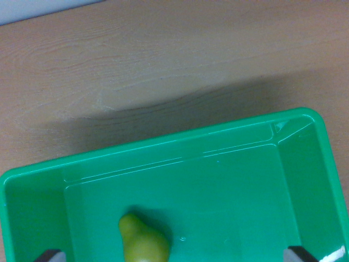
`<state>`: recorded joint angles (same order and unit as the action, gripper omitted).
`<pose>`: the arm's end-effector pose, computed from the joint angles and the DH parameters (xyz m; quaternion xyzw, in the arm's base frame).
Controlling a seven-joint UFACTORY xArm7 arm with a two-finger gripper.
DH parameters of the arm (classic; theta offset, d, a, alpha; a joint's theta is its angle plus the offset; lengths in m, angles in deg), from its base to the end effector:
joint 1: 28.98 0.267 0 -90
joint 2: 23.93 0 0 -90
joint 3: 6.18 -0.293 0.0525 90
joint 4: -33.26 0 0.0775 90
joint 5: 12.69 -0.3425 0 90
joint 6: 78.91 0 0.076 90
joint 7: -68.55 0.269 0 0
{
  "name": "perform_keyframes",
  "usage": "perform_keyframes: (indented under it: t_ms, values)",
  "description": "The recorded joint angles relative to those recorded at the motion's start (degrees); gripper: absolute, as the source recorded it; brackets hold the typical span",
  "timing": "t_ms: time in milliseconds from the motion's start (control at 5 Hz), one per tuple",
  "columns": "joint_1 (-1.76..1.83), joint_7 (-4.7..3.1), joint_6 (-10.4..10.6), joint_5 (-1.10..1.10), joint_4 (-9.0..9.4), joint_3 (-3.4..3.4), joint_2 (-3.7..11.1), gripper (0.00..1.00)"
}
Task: Pick fruit
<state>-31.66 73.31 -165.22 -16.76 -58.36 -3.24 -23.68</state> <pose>0.4932 -0.0297 0.3848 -0.9942 0.0910 -0.0444 0.0351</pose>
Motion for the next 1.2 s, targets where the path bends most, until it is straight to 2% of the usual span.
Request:
perform_keyframes:
  t_ms: [600,800,1000,1200]
  values:
    - [0.10,-0.37,0.7,0.03,0.60,-0.07,0.16,0.00]
    - [0.22,-0.86,1.5,0.08,1.38,-0.16,0.36,0.00]
    - [0.22,-0.86,1.5,0.08,1.38,-0.16,0.36,0.00]
    - [0.39,-1.52,2.7,0.14,2.45,-0.29,0.64,0.00]
